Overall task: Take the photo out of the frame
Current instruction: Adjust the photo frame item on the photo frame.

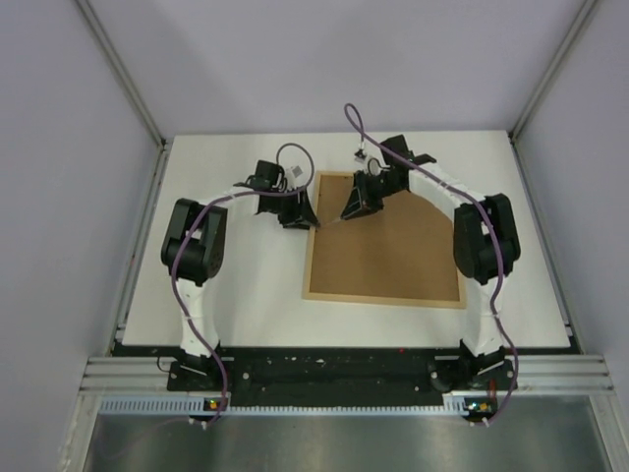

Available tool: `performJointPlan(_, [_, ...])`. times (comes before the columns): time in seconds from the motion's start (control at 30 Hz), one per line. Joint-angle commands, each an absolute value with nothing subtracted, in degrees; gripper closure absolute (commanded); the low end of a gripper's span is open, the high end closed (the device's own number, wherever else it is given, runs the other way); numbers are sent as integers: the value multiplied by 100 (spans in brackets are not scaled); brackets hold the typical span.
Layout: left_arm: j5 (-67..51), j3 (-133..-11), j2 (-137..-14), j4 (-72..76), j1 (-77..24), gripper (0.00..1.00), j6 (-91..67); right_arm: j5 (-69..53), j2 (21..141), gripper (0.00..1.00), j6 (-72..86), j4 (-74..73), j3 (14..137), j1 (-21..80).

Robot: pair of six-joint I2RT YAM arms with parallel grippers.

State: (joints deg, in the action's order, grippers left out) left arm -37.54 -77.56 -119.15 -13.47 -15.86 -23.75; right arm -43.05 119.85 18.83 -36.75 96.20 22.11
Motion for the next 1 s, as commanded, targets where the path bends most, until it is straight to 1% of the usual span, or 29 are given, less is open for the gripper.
performJointPlan(0.0, [-2243,-8199,-11935,-2345,-1783,48,-1662,-5002,11356,100,1476,-3113,8940,2136])
performJointPlan(0.17, [-1408,-8665,-12111,-2899,-2144,48,-1433,-4300,11241,100,1424,-2751,8236,1987])
performJointPlan(0.3, [-1161,-9008,-12252,-3155,-2329,48,-1424,-3789,11285,100,1459,-2435,7805,1934])
performJointPlan(0.43, [-897,-9237,-12384,-3383,-2513,48,-1406,-3551,11478,100,1529,-2417,7805,1881])
performJointPlan(0.7, [-659,-9115,-12419,-3524,-2698,49,-1424,-3384,11496,100,1556,-2408,7770,1890])
performJointPlan(0.97, [-97,-8974,-12235,-3638,-2935,54,-1266,-3313,11479,100,1564,-2400,7787,1881])
